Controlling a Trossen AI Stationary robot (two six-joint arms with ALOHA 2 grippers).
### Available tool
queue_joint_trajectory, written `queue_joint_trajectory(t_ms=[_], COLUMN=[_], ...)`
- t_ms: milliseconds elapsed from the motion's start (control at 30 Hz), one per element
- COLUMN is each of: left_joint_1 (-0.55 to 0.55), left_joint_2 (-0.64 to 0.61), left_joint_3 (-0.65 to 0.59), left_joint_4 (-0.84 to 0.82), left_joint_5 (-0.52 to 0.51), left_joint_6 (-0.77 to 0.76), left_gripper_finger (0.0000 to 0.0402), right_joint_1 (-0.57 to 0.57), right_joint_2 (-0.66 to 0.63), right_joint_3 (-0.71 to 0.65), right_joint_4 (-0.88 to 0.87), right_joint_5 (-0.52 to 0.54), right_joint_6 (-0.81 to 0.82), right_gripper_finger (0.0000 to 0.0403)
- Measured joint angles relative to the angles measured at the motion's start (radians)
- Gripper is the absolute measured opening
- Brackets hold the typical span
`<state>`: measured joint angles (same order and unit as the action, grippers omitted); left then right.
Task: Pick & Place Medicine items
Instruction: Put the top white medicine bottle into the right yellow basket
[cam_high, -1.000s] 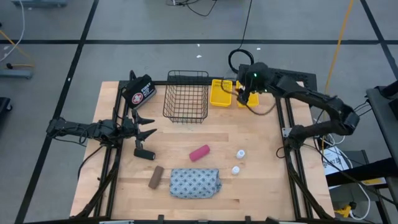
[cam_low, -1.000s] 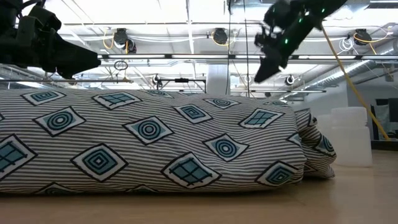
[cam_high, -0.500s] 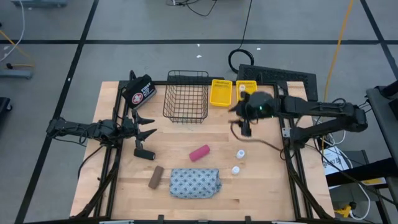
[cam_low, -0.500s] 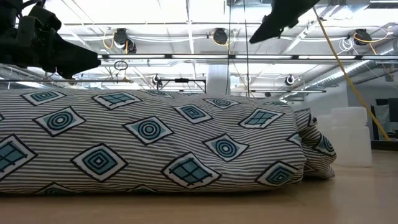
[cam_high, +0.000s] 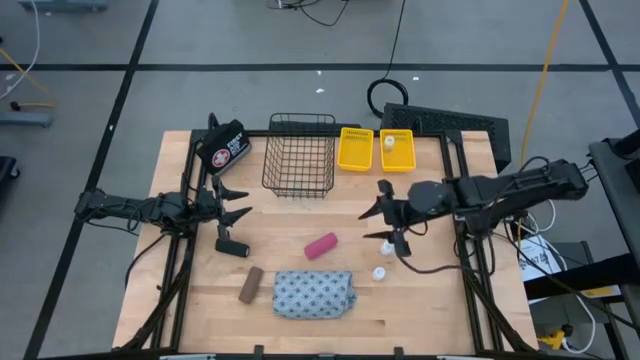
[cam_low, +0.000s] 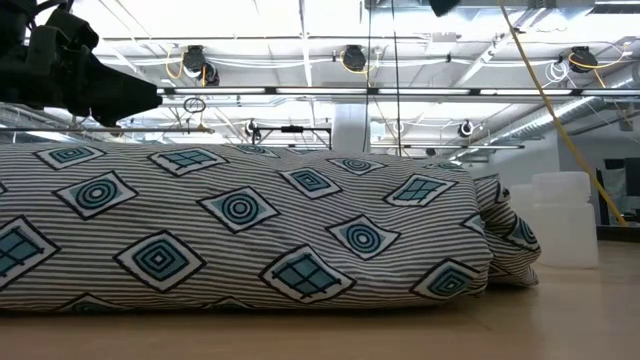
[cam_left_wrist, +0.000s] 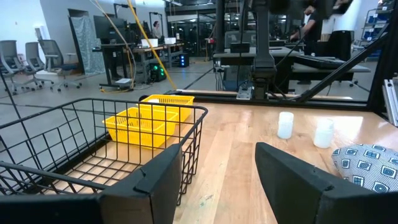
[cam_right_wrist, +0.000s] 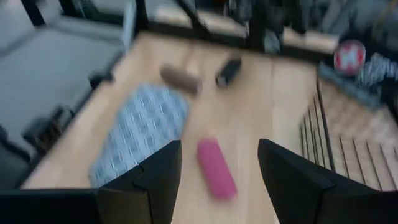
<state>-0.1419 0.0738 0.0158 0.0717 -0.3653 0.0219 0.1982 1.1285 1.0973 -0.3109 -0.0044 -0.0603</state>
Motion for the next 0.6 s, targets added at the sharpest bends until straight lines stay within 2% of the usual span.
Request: queue_joint_trajectory(t_ms=[133,267,433,600], left_joint_1=[0.0,0.0,0.0,0.0], left_joint_2=[0.0,0.0,0.0,0.0], left_joint_3=[0.0,0.0,0.0,0.0], left_joint_4=[0.0,0.0,0.0,0.0], left_joint_5=[0.0,0.0,0.0,0.0], left_joint_6=[0.0,0.0,0.0,0.0], left_gripper_finger=[0.0214,0.0214,0.0214,0.0214], right_joint_1=[0.03,0.063,0.142,0.222], right_joint_2=[-0.001,0.002,0.041,0.088], right_joint_3=[0.0,0.0,0.003,0.09], right_joint_4=[0.149,0.191,0.188,-0.025], right_joint_5=[0.0,0.011,0.198,0.457], right_joint_6=[-0.001,0.001,-0.019,-0.05], right_gripper_finger=[0.0201,0.0201,0.0214,0.026])
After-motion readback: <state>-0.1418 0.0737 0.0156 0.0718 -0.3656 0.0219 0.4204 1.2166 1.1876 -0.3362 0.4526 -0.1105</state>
